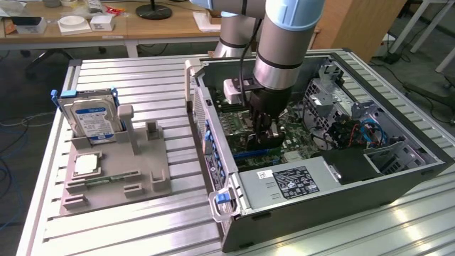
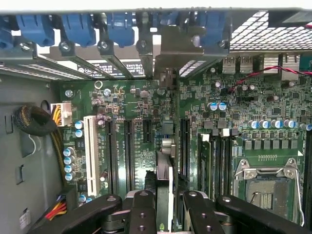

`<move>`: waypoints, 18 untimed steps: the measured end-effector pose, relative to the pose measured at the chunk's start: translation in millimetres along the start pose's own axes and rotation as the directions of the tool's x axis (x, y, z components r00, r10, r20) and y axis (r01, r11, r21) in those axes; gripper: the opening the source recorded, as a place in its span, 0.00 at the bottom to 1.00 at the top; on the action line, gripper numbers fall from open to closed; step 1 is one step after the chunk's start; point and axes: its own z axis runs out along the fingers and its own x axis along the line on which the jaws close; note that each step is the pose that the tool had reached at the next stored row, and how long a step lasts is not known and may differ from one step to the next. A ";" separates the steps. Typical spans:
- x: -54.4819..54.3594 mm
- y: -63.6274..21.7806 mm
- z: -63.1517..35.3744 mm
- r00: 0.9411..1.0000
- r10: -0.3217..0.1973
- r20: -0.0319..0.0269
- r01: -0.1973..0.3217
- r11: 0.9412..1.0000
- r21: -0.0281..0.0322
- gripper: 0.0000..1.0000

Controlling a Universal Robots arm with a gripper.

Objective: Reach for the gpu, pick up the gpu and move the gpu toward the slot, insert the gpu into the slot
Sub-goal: 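Insert the gpu into the slot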

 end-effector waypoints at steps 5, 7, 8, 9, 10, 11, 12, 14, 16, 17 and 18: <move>-0.3 -6.6 0.2 1.000 0.000 0.000 0.000 1.000 0.000 0.26; -0.3 -6.7 0.2 1.000 0.000 0.000 0.000 1.000 0.000 0.26; 0.0 -6.7 0.2 1.000 0.000 0.000 0.000 1.000 0.000 0.26; 0.8 -6.8 0.2 1.000 0.000 0.000 0.000 1.000 0.000 0.26; 1.5 -6.8 0.2 1.000 0.000 0.000 0.000 1.000 0.000 0.26; 2.3 -6.8 0.2 1.000 0.000 0.000 0.000 1.000 0.000 0.26; 3.2 -6.9 0.2 1.000 0.000 0.000 0.000 1.000 0.000 0.26; 4.8 -6.9 0.2 1.000 0.000 0.000 0.000 1.000 0.000 0.26; 6.0 -6.9 0.2 1.000 0.000 0.000 0.000 1.000 0.000 0.26; 6.2 -6.8 0.3 1.000 0.000 0.000 0.000 1.000 0.000 0.26; 6.2 -6.5 0.3 1.000 0.000 0.000 0.000 1.000 0.000 0.26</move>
